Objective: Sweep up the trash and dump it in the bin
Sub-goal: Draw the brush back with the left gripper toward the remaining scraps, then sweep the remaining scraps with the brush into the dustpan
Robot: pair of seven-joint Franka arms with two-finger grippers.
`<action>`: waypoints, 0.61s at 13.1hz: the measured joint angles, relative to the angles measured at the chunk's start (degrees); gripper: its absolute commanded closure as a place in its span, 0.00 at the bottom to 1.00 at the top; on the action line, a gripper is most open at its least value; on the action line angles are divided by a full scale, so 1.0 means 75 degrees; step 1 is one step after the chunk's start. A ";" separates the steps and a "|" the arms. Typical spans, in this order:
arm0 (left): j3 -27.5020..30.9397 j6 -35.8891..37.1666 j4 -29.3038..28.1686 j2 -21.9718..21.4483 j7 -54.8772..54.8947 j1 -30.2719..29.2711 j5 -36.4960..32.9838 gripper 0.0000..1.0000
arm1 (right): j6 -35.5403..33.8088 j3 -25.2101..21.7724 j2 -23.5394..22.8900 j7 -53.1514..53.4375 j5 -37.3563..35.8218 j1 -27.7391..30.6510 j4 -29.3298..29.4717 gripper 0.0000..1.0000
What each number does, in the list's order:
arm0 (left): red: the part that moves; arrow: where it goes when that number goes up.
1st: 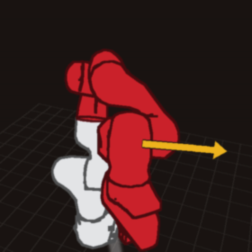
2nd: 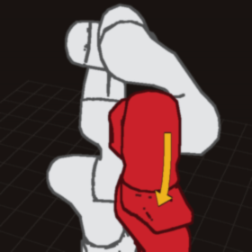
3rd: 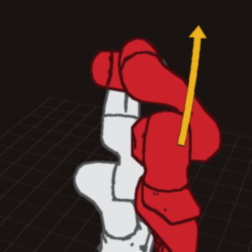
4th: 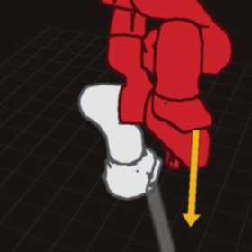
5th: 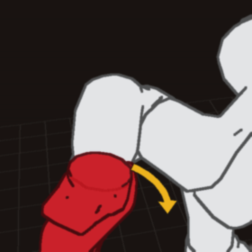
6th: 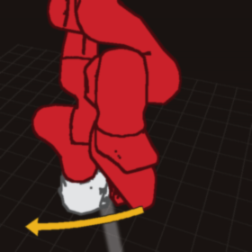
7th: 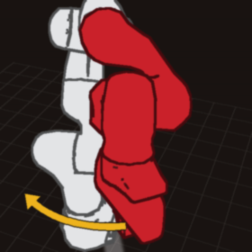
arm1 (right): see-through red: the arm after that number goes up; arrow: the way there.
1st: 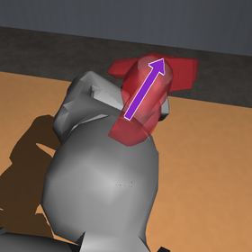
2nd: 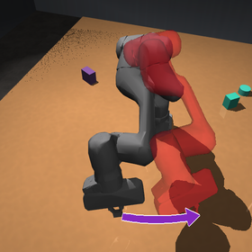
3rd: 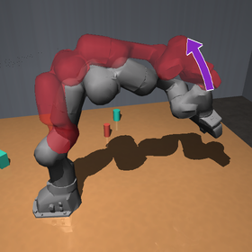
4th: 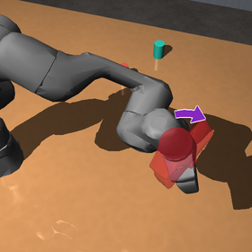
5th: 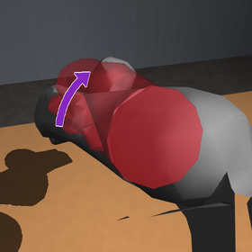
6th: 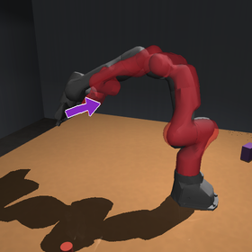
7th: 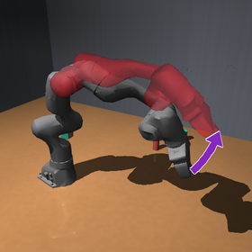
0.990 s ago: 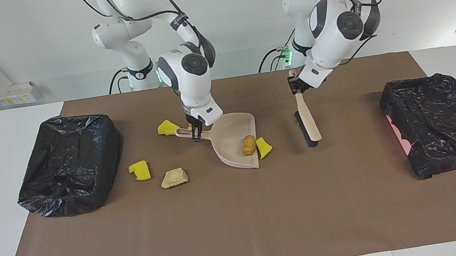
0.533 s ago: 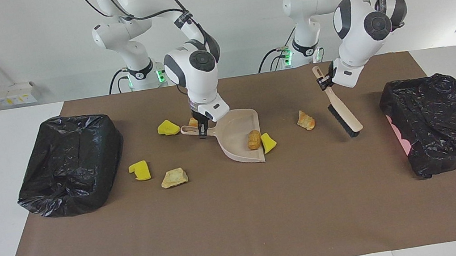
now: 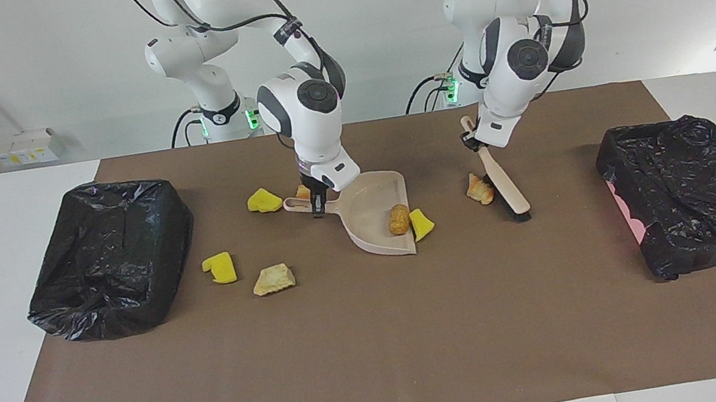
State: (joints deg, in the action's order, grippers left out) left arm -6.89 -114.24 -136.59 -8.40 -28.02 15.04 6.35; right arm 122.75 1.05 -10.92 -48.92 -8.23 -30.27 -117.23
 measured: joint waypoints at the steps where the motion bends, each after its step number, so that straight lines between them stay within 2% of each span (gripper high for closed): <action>1: -0.0003 -0.0284 -0.0058 0.0025 -0.0019 0.0210 0.0039 1.00 | 0.0000 0.0000 0.0000 0.0000 0.0000 0.0000 0.0000 1.00; 8: -0.0018 -0.1884 -0.0073 0.0438 -0.0146 0.1410 0.0892 1.00 | 0.0000 0.0000 -0.0001 0.0000 0.0000 0.0000 0.0000 1.00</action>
State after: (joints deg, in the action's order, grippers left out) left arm -7.03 -128.37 -137.14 -5.12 -29.12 25.62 13.04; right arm 122.75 1.05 -10.93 -48.92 -8.23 -30.27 -117.23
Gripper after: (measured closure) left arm 0.744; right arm 0.687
